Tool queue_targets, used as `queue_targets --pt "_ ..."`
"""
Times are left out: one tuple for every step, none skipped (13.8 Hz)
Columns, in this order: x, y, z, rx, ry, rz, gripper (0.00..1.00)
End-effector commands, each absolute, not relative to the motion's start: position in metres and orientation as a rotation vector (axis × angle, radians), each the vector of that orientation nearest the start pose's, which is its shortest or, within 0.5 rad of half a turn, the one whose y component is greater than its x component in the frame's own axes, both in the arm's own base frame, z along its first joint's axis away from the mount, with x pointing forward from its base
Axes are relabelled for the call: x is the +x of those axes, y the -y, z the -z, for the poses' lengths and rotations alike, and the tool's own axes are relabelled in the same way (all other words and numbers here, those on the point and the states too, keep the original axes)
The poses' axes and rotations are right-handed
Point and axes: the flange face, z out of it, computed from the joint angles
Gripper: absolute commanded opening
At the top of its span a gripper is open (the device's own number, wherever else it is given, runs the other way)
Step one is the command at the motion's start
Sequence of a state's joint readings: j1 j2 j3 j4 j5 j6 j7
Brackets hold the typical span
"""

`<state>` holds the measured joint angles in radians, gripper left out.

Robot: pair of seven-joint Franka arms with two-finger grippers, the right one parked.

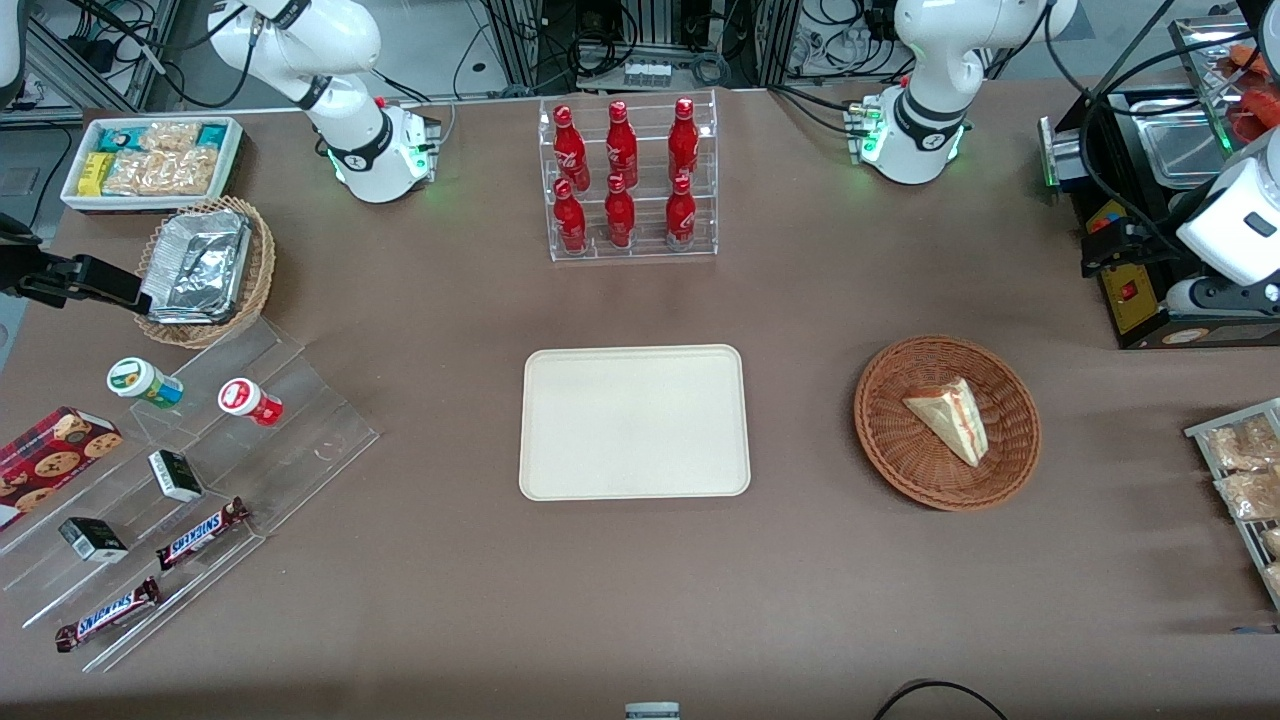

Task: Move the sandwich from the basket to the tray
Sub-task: 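Move the left gripper over the sandwich in the wicker basket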

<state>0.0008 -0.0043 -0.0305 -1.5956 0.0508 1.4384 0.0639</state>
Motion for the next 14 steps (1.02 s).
queue_targets --pt "0.536 0.017 -0.608 -3.088 -0.18 -0.272 1.0" --pt "0.538 0.017 -0.606 -3.082 -0.179 -0.277 1.0" --pt "0.543 0.021 -0.598 -3.071 -0.176 -0.289 1.0" --pt "0.549 0.022 -0.589 -3.065 -0.179 -0.3 1.0" --pt "0.554 0.023 -0.582 -3.052 -0.177 -0.28 1.0" --pt "0.559 0.029 -0.568 -3.041 -0.15 -0.283 1.0" --pt "0.561 0.033 -0.549 -3.028 -0.025 -0.3 1.0" --pt "0.562 0.035 -0.53 -3.017 0.085 -0.275 1.0" --pt "0.56 0.042 -0.509 -3.011 0.155 -0.248 1.0" --pt "0.558 0.045 -0.49 -2.999 0.284 -0.22 1.0" --pt "0.557 0.046 -0.471 -2.971 0.466 -0.199 1.0" --pt "0.556 0.047 -0.45 -2.928 0.679 -0.157 1.0" --pt "0.547 0.046 -0.425 -2.917 0.772 -0.11 1.0" --pt "0.54 0.046 -0.414 -2.931 0.828 -0.034 1.0"
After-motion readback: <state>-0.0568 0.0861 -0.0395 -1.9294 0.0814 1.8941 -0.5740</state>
